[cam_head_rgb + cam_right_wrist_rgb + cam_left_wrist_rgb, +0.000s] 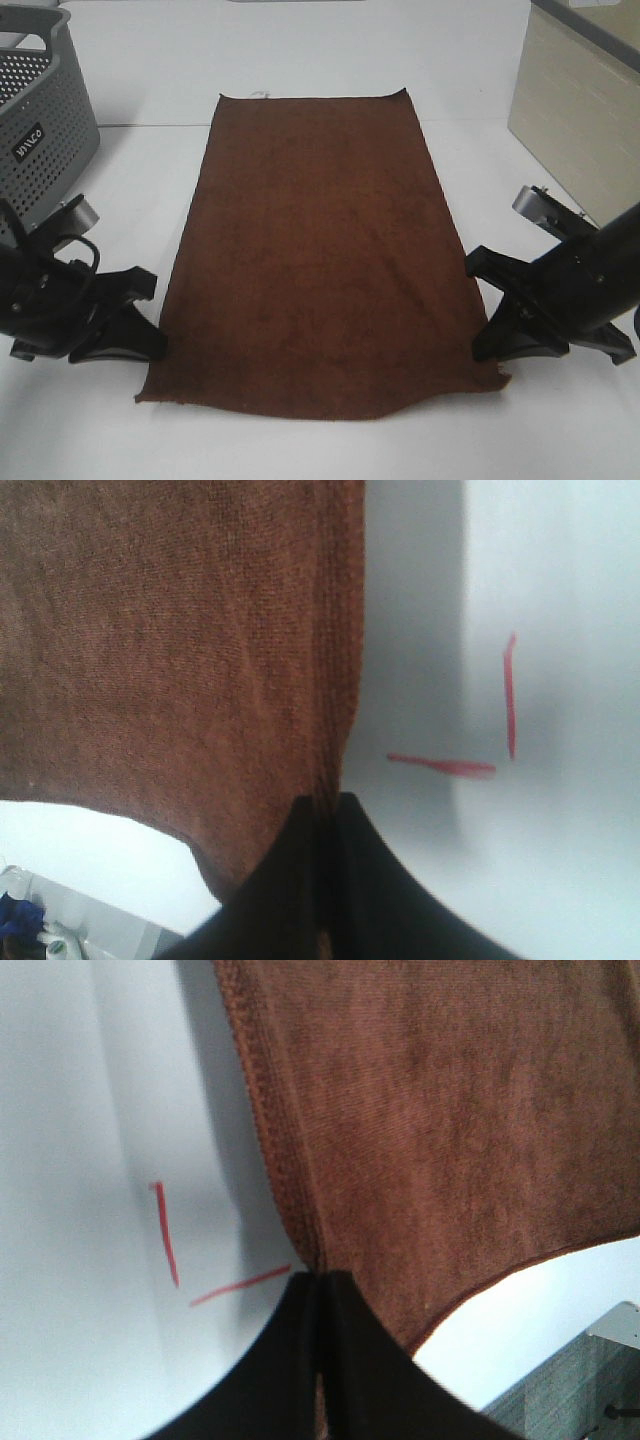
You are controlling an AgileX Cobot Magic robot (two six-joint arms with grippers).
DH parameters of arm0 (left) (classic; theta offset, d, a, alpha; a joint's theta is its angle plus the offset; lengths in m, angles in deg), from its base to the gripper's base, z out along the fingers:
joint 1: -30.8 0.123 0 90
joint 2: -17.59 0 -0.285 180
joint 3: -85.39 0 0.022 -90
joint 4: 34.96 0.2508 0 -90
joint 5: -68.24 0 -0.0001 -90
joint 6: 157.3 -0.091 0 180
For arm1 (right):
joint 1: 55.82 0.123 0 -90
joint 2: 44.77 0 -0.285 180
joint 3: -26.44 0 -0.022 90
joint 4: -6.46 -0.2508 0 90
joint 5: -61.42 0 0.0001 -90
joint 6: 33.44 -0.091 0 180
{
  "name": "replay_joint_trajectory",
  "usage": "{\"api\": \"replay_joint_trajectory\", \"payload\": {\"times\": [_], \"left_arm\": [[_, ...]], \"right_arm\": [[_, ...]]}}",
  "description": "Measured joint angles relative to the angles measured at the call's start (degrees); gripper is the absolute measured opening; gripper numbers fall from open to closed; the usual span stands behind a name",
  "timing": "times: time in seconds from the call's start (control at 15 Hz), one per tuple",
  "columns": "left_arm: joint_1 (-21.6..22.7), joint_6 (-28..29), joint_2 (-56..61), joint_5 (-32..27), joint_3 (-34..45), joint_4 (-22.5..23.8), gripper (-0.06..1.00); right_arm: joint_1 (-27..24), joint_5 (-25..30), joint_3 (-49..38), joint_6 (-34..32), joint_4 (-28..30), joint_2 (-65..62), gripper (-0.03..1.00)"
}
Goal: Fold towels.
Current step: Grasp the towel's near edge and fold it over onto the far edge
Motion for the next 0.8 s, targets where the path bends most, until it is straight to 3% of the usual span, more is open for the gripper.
{"api": "replay_joint_trajectory", "payload": {"times": [0.47, 0.8], "left_arm": [[0.00, 0.92, 15.64, -0.34, 18.91, 0.80, 0.00], [0.00, 2.01, 17.30, -1.78, 21.77, 0.97, 0.00]], "right_arm": [[0.00, 0.69, -16.33, -1.03, 0.06, -12.61, 0.00], [0.00, 1.95, -17.48, -1.49, -0.34, -14.84, 0.00]]}}
